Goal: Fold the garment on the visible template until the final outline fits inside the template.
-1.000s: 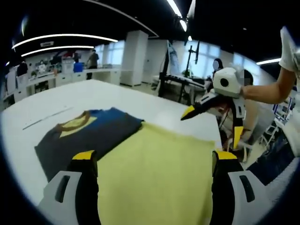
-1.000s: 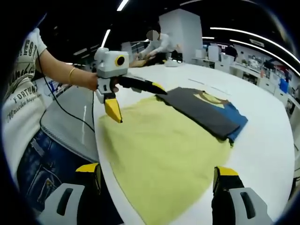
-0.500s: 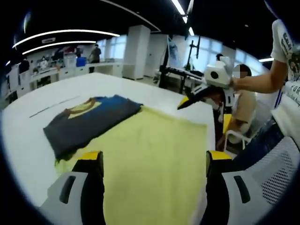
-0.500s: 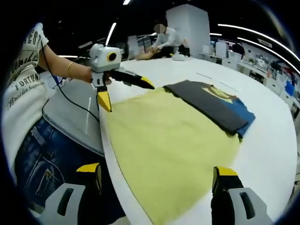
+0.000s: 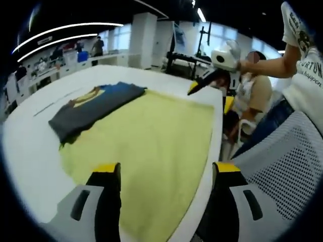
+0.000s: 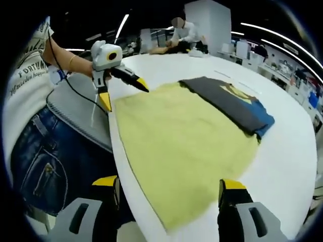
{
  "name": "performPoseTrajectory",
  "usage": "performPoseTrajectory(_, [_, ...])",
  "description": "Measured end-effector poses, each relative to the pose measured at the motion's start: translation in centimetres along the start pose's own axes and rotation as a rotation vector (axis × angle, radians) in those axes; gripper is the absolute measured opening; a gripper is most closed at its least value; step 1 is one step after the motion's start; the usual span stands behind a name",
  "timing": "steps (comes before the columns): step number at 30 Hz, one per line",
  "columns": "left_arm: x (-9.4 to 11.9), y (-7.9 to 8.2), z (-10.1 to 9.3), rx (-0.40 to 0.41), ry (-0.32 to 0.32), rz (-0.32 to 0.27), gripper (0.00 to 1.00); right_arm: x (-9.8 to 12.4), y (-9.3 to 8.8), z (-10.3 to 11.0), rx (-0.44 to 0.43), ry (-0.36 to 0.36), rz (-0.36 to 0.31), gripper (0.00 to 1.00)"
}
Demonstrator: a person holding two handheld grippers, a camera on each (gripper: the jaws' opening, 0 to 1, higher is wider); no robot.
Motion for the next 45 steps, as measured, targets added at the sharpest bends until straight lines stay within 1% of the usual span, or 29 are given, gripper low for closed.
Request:
performPoseTrajectory(1, [0.2,-0.3,-0.2,-0.010,-0.001,0.018,0.68,0.0,-0.1,0.0,0.006,-0.003,0.005,0.75])
performPoseTrajectory(7, [1.2,-1.2,-0.4,-0.028,0.010,0.060,0.62,-0.1,-0.9,0.2,0.042,0.003,0.039,0.65])
performPoseTrajectory(9, [1.3,-1.4,-0.4,-0.038,0.026,0.086,0.61,-0.2,-1.2,0.3,0.053,-0.002,0.050,0.64])
performPoseTrajectory(12, [1.6,-1.7,-0.7,-0.088,0.023,0.130,0.57,-0.2,-1.8,0.4,0.072,-0.010,0.075,0.63])
performPoseTrajectory(14, [1.7,-1.9,-0.8,-0.105,0.019,0.146,0.54,-0.2,-2.0,0.4,0.073,-0.013,0.080,0.62])
performPoseTrajectory(17, [1.9,-2.1,-0.7,-0.108,0.026,0.163,0.52,-0.2,-2.3,0.4,0.093,-0.020,0.098,0.60])
performPoseTrajectory(19, [2.0,-2.4,-0.6,-0.121,0.037,0.185,0.48,-0.2,-2.5,0.3,0.105,-0.022,0.103,0.58])
performPoseTrajectory(23, [2.0,-2.8,-0.7,-0.140,0.034,0.203,0.44,-0.1,-2.7,0.2,0.131,-0.030,0.114,0.54])
performPoseTrajectory(26, [2.1,-3.1,-0.8,-0.177,0.033,0.238,0.42,-0.2,-2.8,0.2,0.162,-0.028,0.128,0.51])
performPoseTrajectory(30, [2.2,-3.3,-0.7,-0.179,0.044,0.245,0.38,-0.3,-3.0,0.2,0.203,-0.028,0.146,0.47])
performPoseTrajectory(32, [2.3,-3.5,-0.7,-0.181,0.043,0.252,0.38,-0.3,-2.9,0.2,0.197,-0.029,0.142,0.46])
performPoseTrajectory(34, [2.3,-3.6,-0.8,-0.211,0.034,0.274,0.38,-0.3,-2.9,0.2,0.202,-0.027,0.142,0.45])
performPoseTrajectory(36, [2.3,-3.6,-0.8,-0.209,0.027,0.274,0.36,-0.2,-2.9,0.2,0.201,-0.021,0.144,0.42])
performPoseTrajectory(40, [2.2,-3.4,-0.7,-0.220,0.033,0.279,0.36,-0.2,-3.0,0.1,0.201,-0.015,0.150,0.33])
performPoseTrajectory(42, [2.2,-3.3,-0.6,-0.228,0.039,0.288,0.32,-0.2,-3.0,0.1,0.203,-0.007,0.155,0.28])
performPoseTrajectory(45, [2.1,-3.3,-0.6,-0.211,0.035,0.293,0.27,-0.2,-3.0,0.2,0.205,0.010,0.164,0.19])
Point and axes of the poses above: the point that each gripper's makers call its tool centre point, and the gripper's own axes: x roughly backward along the fingers, z roughly to its left, y roughly out of its top, the point moved 8 cm from there along x, roughly backward along the fingers, and after that the axes turned 9 degrees about -y, right-handed, at the moved point
